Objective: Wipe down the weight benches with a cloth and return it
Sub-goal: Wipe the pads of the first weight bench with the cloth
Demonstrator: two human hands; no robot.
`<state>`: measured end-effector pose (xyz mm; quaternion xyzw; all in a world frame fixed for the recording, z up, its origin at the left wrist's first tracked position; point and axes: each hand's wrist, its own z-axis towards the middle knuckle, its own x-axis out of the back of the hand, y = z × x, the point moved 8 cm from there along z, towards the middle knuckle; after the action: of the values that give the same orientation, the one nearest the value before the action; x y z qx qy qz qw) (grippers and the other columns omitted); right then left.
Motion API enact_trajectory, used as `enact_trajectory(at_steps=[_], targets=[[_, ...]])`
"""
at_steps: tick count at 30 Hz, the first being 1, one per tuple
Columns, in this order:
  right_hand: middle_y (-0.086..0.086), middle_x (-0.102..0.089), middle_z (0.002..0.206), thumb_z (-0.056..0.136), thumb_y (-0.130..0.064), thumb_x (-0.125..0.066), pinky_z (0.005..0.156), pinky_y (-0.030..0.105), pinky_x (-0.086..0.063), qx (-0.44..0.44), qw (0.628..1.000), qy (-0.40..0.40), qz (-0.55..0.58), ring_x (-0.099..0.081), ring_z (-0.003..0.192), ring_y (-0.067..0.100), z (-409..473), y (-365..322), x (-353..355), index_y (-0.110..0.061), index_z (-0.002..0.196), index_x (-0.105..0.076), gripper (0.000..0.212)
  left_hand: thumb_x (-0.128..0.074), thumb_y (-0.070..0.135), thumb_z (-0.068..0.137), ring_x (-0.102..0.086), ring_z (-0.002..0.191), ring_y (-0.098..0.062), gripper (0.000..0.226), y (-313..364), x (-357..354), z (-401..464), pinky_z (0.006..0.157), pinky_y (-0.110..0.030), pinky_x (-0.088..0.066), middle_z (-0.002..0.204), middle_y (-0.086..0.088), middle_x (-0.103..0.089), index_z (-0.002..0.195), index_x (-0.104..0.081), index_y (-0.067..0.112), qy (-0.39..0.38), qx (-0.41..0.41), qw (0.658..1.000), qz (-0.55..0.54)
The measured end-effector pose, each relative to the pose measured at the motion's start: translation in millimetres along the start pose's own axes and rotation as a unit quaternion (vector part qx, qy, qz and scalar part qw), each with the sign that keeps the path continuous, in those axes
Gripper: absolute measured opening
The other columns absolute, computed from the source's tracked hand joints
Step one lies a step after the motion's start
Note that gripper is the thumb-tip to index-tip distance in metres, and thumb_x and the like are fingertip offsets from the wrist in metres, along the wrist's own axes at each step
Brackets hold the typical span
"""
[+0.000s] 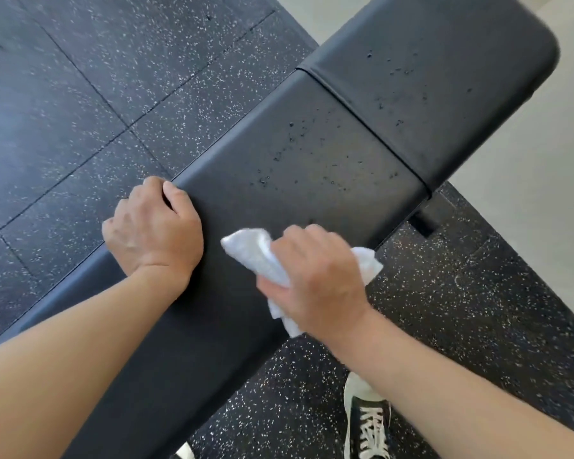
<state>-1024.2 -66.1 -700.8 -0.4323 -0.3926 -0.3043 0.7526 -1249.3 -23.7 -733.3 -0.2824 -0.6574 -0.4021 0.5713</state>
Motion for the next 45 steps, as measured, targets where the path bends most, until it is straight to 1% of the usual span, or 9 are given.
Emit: enact_trajectory(at_steps=[8, 12, 16, 22, 27, 30, 37, 41, 45], targets=[[0.0, -0.045, 0.071, 0.081, -0.03, -0.072, 0.054, 0.037, -0.034, 0.067, 0.996, -0.041, 0.036, -0.039, 0.065, 0.022, 24.2, -33.7, -21.0, -0.015, 0.074, -0.055, 0.024, -0.025, 0.035, 0.101, -0.057, 0.095, -0.042, 0.041, 0.2, -2.8, 2.1, 0.08, -0.047, -0.034, 0.102, -0.019, -0.066, 0.099, -0.059, 0.013, -0.016, 0.001, 1.0, 0.018], [0.003, -0.044, 0.068, 0.092, -0.021, -0.064, 0.055, 0.038, -0.032, 0.041, 0.998, 0.006, -0.04, -0.036, 0.063, 0.024, 18.4, 41.8, 18.0, -0.012, 0.067, -0.056, 0.027, -0.029, 0.034, 0.104, -0.057, 0.099, -0.041, 0.035, -0.1, -1.1, 0.2, 0.085, -0.048, -0.037, 0.106, -0.014, -0.066, 0.102, -0.06, 0.016, -0.024, 0.007, 1.0, 0.008], [0.004, -0.043, 0.067, 0.101, -0.019, -0.053, 0.066, 0.035, -0.022, 0.067, 0.989, -0.025, -0.132, -0.032, 0.064, 0.026, 7.2, 75.7, 26.8, -0.01, 0.063, -0.056, 0.038, -0.028, 0.036, 0.103, -0.057, 0.099, -0.04, 0.038, 0.9, -1.2, -0.3, 0.085, -0.048, -0.037, 0.105, -0.012, -0.067, 0.103, -0.061, 0.017, -0.028, 0.005, 1.0, 0.0], [0.006, -0.048, 0.068, 0.096, -0.041, -0.066, 0.053, 0.04, -0.038, 0.023, 0.999, 0.017, -0.036, -0.043, 0.061, 0.028, 80.1, 9.2, -12.0, -0.012, 0.07, -0.054, 0.041, -0.025, 0.038, 0.101, -0.057, 0.097, -0.037, 0.04, -0.3, -1.0, -2.0, 0.085, -0.046, -0.036, 0.104, -0.009, -0.066, 0.102, -0.06, 0.019, -0.044, 0.014, 0.999, -0.008], [-0.001, -0.067, 0.102, 0.1, -0.055, -0.05, 0.076, 0.038, -0.042, 0.013, 0.993, -0.101, -0.063, -0.062, 0.096, 0.025, 178.9, -45.4, -89.1, -0.021, 0.1, -0.066, 0.037, -0.022, 0.038, 0.1, -0.057, 0.101, -0.038, 0.042, -2.4, -2.7, -0.1, 0.085, -0.047, -0.035, 0.107, -0.011, -0.066, 0.101, -0.059, 0.018, -0.048, 0.025, 0.998, -0.009], [-0.005, -0.069, 0.106, 0.1, -0.056, -0.047, 0.079, 0.036, -0.041, 0.021, 0.985, -0.151, -0.075, -0.065, 0.101, 0.021, 199.4, -53.0, -116.1, -0.025, 0.103, -0.067, 0.037, -0.019, 0.037, 0.1, -0.056, 0.1, -0.038, 0.04, -1.0, -1.8, 0.3, 0.083, -0.046, -0.033, 0.106, -0.011, -0.065, 0.096, -0.055, 0.018, -0.042, 0.024, 0.999, -0.008], [0.005, -0.051, 0.071, 0.093, -0.034, -0.065, 0.056, 0.043, -0.038, 0.037, 0.999, 0.017, 0.006, -0.048, 0.066, 0.029, 85.7, -11.9, -32.2, -0.013, 0.073, -0.057, 0.03, -0.022, 0.037, 0.1, -0.057, 0.101, -0.037, 0.044, -1.6, -2.0, -1.2, 0.085, -0.046, -0.035, 0.109, -0.009, -0.067, 0.106, -0.062, 0.019, -0.043, 0.013, 0.999, -0.002], [0.0, -0.031, 0.067, 0.095, -0.022, -0.066, 0.058, 0.037, -0.02, 0.08, 0.996, -0.013, -0.043, -0.025, 0.063, 0.022, -2.3, 31.3, 17.2, -0.018, 0.066, -0.037, 0.041, -0.027, 0.036, 0.101, -0.058, 0.098, -0.037, 0.039, -3.4, -1.7, -0.8, 0.085, -0.046, -0.036, 0.108, -0.008, -0.068, 0.107, -0.062, 0.02, -0.035, 0.01, 0.999, -0.009], [0.0, -0.031, 0.065, 0.092, -0.025, -0.064, 0.054, 0.035, -0.023, 0.088, 0.995, 0.006, -0.04, -0.025, 0.06, 0.021, 16.7, 32.6, 16.1, -0.016, 0.064, -0.04, 0.038, -0.028, 0.036, 0.101, -0.058, 0.099, -0.038, 0.039, -3.9, -2.5, -0.9, 0.086, -0.047, -0.038, 0.108, -0.009, -0.068, 0.109, -0.063, 0.02, -0.033, 0.014, 0.999, -0.013]])
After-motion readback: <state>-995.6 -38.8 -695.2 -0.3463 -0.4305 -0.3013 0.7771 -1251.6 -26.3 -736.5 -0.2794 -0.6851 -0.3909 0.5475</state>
